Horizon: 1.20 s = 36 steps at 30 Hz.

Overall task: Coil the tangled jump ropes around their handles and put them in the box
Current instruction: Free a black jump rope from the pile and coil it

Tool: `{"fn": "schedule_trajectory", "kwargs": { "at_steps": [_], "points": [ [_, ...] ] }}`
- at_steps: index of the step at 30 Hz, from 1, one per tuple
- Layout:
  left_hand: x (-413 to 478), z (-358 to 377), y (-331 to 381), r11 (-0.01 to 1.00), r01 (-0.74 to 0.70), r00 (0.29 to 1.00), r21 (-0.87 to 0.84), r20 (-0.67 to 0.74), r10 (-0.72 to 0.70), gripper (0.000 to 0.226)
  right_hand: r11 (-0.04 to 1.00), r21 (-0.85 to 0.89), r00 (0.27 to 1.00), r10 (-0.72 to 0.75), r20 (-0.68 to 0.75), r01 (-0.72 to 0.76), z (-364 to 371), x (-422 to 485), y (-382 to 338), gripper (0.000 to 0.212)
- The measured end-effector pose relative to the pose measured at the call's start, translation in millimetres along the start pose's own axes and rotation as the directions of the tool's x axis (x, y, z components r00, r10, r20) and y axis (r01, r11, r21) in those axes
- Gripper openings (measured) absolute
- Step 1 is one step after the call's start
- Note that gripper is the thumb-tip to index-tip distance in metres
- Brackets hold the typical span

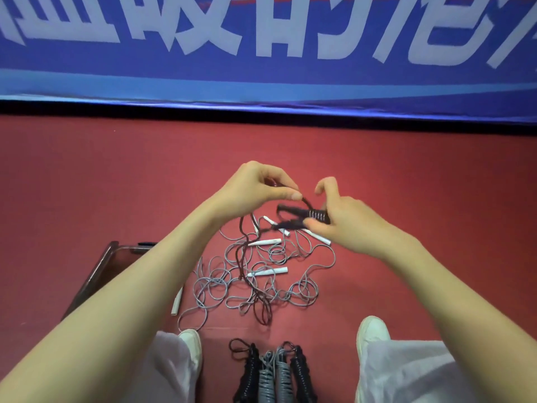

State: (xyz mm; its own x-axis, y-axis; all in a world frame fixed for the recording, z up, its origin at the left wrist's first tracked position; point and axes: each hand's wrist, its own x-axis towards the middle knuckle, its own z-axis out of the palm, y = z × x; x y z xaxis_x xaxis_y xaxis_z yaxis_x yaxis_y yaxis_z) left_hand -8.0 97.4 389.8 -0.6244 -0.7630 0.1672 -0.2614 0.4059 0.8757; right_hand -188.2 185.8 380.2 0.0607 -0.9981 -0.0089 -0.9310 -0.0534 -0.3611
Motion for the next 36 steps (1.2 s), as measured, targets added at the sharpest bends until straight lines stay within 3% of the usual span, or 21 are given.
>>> {"fn": "schedule_trajectory", "kwargs": {
  "at_steps": [3,5,7,9,12,15,17,19,23,27,29,31,32,34,36],
  "points": [
    [-1.9,22.6,5.1,0.99,0.017,0.999,-0.138,-0.026,-0.021,0.016,0.976,-0.195,0.969,0.051,-0.242,-0.1,-1.3,7.7,7.0,0.058],
    [-1.0,32.4,7.6,0.943,0.084,0.995,-0.323,-0.028,-0.098,0.015,0.967,-0.221,0.93,0.036,-0.366,-0.124,-3.3,10.0,10.2,0.061],
    [0.4,36.6,9.0,0.823,0.206,0.973,-0.529,0.022,-0.23,0.009,0.983,-0.178,0.843,-0.051,-0.535,-0.053,-2.9,11.5,14.9,0.059],
    [1.5,37.5,9.5,0.711,0.34,0.938,-0.615,0.161,-0.308,0.006,0.986,-0.159,0.757,-0.144,-0.637,0.053,-1.4,12.3,17.4,0.058],
    [0.4,33.9,10.5,0.711,0.385,0.923,-0.589,0.261,-0.284,0.013,0.979,-0.161,0.718,-0.203,-0.665,0.128,-2.4,10.0,16.0,0.061],
    [-0.4,31.0,9.7,0.871,0.176,0.979,-0.459,-0.012,-0.204,0.004,0.988,-0.147,0.781,-0.126,-0.612,0.044,-4.7,9.3,15.8,0.059],
    [0.2,33.0,6.2,0.994,0.009,0.966,-0.108,-0.257,-0.037,0.011,0.978,-0.196,0.868,-0.041,-0.495,-0.066,-4.0,11.5,15.1,0.059],
    [-0.4,36.0,3.9,0.974,-0.079,0.924,0.214,-0.35,0.152,0.013,0.95,-0.297,0.932,-0.022,-0.362,-0.093,0.0,13.7,11.9,0.061],
    [3.6,22.8,-10.2,0.899,-0.095,0.856,0.427,-0.426,0.293,0.015,0.933,-0.359,0.969,-0.072,-0.236,-0.018,6.6,14.9,6.0,0.054],
    [-2.1,33.4,-14.9,0.8,-0.321,0.84,0.506,-0.238,0.488,0.017,0.944,-0.321,0.965,-0.005,-0.261,-0.082,6.6,15.9,5.7,0.044],
    [-8.3,48.6,-8.1,0.876,-0.305,0.882,0.373,-0.237,0.408,0.018,0.97,-0.202,0.949,0.069,-0.309,-0.136,5.4,15.6,8.7,0.048],
    [-7.3,52.8,-3.2,0.989,-0.133,0.931,0.066,-0.334,0.148,0.004,0.991,-0.038,0.92,0.105,-0.377,-0.128,4.7,14.4,10.6,0.049],
    [-5.8,51.3,-1.3,0.987,-0.045,0.942,-0.153,-0.337,-0.009,0.007,0.994,0.056,0.903,0.113,-0.414,-0.098,4.4,14.0,10.1,0.049],
    [-4.0,48.1,0.8,0.837,0.121,0.945,-0.533,-0.198,-0.262,0.009,0.968,0.25,0.885,0.121,-0.449,-0.006,3.6,13.3,7.9,0.046],
    [-2.7,46.0,-0.8,0.683,0.257,0.924,-0.684,-0.034,-0.382,0.022,0.903,0.422,0.907,0.109,-0.407,0.08,3.2,14.2,8.3,0.043]
  ]
}}
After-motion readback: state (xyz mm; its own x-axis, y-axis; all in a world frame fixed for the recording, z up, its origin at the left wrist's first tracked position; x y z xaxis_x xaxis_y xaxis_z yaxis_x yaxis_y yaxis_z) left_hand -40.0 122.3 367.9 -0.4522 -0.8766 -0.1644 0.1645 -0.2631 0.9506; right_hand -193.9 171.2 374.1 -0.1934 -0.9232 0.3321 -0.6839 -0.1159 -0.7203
